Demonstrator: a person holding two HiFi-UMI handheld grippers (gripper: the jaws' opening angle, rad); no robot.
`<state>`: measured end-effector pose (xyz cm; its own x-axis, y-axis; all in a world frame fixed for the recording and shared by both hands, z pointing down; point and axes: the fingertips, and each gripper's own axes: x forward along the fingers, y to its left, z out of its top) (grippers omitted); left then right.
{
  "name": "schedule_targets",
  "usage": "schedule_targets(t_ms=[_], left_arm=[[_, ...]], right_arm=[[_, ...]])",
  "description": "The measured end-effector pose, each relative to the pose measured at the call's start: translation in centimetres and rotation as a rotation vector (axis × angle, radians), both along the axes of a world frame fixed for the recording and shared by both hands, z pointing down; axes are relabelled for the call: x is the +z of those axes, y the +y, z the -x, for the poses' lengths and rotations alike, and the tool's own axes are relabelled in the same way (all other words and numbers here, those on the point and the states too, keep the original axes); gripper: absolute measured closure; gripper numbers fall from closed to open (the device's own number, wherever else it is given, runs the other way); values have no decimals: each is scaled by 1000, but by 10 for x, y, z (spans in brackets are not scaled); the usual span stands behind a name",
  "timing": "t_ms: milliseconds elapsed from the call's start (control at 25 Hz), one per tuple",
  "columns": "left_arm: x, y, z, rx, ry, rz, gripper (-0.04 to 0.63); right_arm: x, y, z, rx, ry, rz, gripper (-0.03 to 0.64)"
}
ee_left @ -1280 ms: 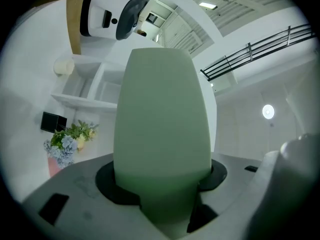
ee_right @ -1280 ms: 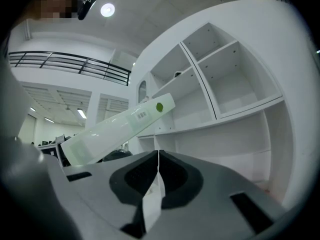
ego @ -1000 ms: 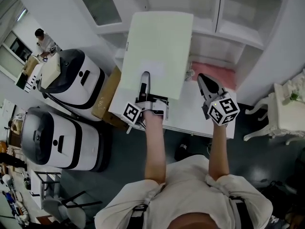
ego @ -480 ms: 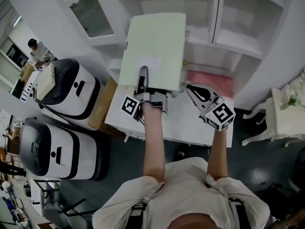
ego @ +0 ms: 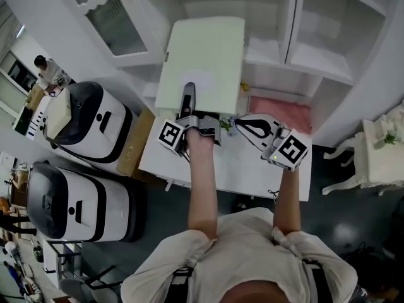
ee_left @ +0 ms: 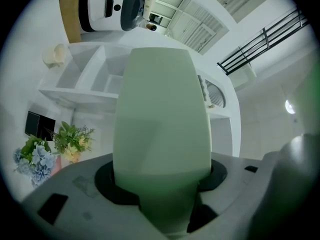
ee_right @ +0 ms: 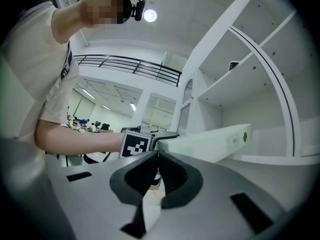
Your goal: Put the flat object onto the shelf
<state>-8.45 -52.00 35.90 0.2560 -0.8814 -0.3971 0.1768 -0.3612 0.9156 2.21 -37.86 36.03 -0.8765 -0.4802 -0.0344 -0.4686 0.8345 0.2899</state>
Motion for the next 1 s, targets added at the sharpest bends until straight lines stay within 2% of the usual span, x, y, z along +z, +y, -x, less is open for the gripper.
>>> schedule_targets(t_ms=[200,560,800,1000], left_arm=[[-3,-17,-4,2,-19,6,336],[-11,-28,0,-14,-29,26,334],[-20,-30,-3,14,-49,21,322],[-30,-42,2,43,-48,0,304]], right_arm=[[2,-24,0,40,41,-25,548],[-10,-44,-1,71,-29,-74,548],[-21,-44,-1,87,-113,-95,548],[-32,-54,6,83,-140,-73,548]])
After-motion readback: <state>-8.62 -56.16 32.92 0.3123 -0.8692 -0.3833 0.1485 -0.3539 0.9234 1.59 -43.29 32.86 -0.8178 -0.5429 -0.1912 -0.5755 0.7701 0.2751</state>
